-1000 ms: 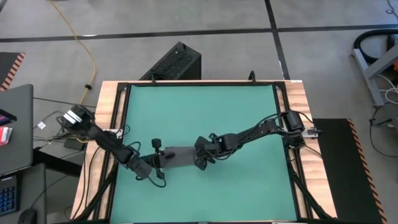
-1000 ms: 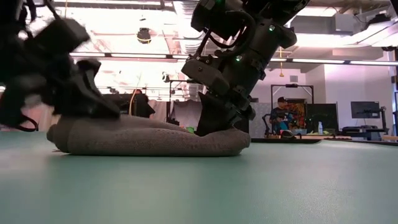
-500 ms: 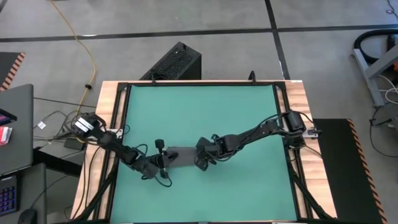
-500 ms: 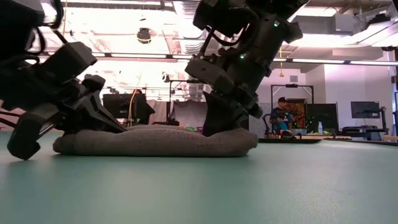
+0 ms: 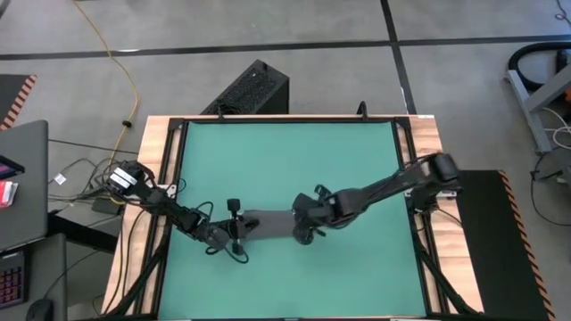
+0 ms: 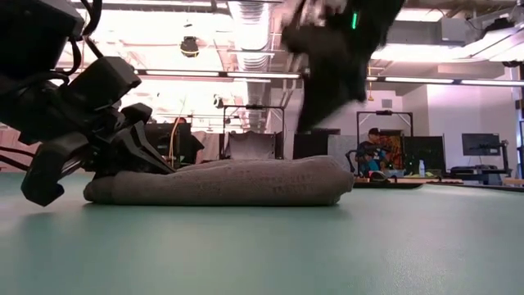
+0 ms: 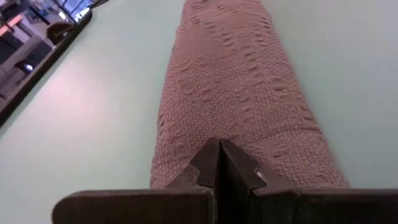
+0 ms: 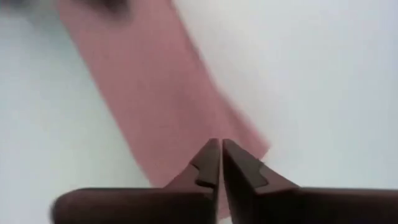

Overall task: Roll towel
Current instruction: Roll the gray towel

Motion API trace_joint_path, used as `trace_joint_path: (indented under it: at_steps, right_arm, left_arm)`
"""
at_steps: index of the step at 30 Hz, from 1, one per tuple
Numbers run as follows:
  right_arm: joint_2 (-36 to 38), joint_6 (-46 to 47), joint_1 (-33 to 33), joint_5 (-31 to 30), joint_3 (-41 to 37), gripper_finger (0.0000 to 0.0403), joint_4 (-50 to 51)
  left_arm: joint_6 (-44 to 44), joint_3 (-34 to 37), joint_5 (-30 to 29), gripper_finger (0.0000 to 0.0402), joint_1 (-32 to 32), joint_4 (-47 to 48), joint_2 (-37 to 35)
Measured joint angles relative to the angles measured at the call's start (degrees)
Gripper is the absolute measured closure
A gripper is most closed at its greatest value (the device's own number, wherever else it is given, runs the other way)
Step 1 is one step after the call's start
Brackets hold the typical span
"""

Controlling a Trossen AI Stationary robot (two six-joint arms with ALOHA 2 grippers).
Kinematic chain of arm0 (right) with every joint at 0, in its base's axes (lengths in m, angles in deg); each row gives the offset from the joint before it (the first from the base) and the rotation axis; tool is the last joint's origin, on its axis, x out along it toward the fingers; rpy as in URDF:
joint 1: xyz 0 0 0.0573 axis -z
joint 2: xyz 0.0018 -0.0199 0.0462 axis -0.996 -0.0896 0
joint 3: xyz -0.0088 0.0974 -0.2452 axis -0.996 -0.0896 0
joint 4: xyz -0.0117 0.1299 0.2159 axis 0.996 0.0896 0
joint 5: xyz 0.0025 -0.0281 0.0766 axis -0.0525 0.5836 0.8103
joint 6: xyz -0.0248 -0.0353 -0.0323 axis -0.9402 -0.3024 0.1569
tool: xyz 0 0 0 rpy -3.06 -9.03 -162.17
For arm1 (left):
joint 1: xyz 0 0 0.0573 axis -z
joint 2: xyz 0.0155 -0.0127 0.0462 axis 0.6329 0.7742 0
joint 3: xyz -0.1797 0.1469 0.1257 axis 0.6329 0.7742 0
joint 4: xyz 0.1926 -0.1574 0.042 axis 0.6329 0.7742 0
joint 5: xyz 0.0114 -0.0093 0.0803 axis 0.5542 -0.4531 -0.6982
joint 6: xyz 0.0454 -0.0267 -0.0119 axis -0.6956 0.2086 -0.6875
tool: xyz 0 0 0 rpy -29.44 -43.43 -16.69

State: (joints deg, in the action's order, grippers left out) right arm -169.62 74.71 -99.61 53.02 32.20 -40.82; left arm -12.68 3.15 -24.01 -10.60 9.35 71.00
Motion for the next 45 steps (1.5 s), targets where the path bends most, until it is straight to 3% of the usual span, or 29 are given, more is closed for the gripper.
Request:
trace_joint_path:
  at_steps: [4, 7, 10, 13, 17, 23, 38, 45]
  right_arm:
    - [6.94, -6.33, -2.24, -5.54, -0.26, 0.0322, -2.82]
    - [11.14, -20.95, -6.70, -12.03, -5.99, 0.0303, -24.85]
    - [14.35, -31.79, -10.20, -12.32, -17.06, 0.0297, -52.90]
    - [13.55, -33.44, -9.69, -12.75, -28.89, 0.0297, -73.11]
    - [8.40, -29.91, -4.81, -10.89, -36.20, 0.0297, -85.93]
    - [1.37, -26.28, -0.72, 2.07, -34.20, 0.0296, -86.89]
    - [-12.63, -18.09, -1.37, 0.43, -32.68, 0.0296, -90.44]
    - [-14.16, -16.24, -1.29, 0.39, -32.56, 0.0296, -91.12]
  left_arm:
    - [-0.64, -0.03, 0.10, 0.0401, 0.00, -0.64, 0.00]
    - [-1.10, -0.13, 0.56, 0.0401, 0.03, -0.79, 0.00]
    - [-1.12, -0.15, 0.56, 0.0401, 0.04, -1.45, 0.00]
    - [-2.41, -0.15, 1.32, 0.0401, 0.04, -4.39, 0.00]
    - [-4.92, -0.17, 4.08, 0.0401, -0.50, -8.10, 0.02]
    - [-4.20, -0.68, 6.55, 0.0402, -2.92, -9.28, 0.04]
    - [-5.11, -5.73, 7.00, 0.0402, -6.03, -7.23, 0.09]
    - [-2.08, -5.77, 7.46, 0.0401, -6.10, -2.73, 0.07]
